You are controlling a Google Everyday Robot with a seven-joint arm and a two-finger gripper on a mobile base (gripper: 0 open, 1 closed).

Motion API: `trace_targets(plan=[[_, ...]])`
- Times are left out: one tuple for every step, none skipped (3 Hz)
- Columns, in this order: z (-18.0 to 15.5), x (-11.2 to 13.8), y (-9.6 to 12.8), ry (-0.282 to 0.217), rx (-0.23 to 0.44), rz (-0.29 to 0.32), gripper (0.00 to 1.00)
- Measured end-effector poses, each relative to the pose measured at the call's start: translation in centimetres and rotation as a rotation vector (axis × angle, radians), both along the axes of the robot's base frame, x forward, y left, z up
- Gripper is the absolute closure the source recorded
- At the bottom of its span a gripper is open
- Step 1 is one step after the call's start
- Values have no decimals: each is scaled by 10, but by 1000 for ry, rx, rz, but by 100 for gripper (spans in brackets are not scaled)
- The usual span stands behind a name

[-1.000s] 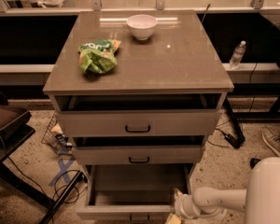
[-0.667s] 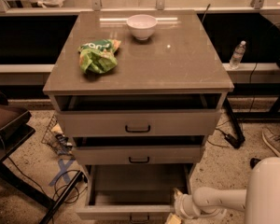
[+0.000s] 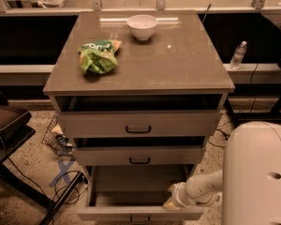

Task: Open bottom drawer

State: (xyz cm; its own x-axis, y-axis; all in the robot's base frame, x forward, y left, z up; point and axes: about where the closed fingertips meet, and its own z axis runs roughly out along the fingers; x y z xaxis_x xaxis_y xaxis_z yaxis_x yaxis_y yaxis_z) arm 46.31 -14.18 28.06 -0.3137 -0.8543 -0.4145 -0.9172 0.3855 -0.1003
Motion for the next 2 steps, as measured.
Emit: trace_targets(plan=[[22,16,-9,-65,-17,15,72],[21,15,-9,-63,-16,16,95]])
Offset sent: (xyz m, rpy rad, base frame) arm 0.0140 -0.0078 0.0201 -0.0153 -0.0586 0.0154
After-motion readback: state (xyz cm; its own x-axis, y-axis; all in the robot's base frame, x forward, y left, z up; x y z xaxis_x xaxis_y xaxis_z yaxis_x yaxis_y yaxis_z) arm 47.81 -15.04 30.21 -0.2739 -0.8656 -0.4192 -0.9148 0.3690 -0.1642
